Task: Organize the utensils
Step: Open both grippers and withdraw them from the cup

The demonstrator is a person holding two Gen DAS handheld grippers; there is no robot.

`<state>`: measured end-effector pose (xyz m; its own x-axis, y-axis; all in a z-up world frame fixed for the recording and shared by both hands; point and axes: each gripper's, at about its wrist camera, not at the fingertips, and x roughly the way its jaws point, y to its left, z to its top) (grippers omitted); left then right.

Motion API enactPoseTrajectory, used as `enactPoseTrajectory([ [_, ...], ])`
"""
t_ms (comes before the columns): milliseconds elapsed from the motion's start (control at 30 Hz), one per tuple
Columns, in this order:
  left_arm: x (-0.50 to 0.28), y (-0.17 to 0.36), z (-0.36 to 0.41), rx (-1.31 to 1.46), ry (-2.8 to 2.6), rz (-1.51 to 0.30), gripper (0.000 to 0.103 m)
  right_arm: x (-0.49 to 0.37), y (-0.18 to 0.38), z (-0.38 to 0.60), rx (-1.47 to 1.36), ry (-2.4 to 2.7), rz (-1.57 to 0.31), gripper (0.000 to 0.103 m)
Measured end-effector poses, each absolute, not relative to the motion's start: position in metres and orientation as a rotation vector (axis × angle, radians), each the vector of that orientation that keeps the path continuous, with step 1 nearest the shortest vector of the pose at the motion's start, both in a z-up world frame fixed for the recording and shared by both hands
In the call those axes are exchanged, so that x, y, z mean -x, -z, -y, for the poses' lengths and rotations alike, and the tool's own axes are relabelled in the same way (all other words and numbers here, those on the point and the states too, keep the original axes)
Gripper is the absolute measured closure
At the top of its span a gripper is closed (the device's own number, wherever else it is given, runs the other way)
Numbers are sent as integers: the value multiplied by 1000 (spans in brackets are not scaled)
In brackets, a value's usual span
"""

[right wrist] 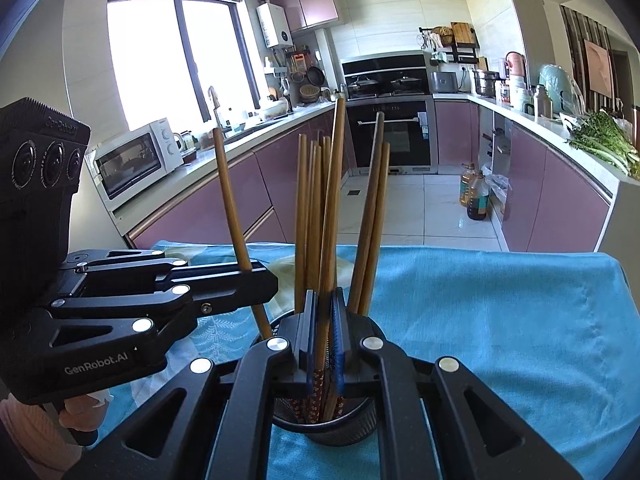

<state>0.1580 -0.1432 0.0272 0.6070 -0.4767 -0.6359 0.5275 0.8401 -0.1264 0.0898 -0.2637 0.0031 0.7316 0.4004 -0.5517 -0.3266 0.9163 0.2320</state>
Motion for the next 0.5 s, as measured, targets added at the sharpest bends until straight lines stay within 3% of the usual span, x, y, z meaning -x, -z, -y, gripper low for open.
enactPoseTrajectory([
  [367, -164, 3, 129, -10, 558, -723, 80, -79, 1, 271, -142, -382, -621, 92],
  [500, -148, 3, 111, 16, 508, -668, 66, -64, -2, 269, -129, -386, -592, 73],
])
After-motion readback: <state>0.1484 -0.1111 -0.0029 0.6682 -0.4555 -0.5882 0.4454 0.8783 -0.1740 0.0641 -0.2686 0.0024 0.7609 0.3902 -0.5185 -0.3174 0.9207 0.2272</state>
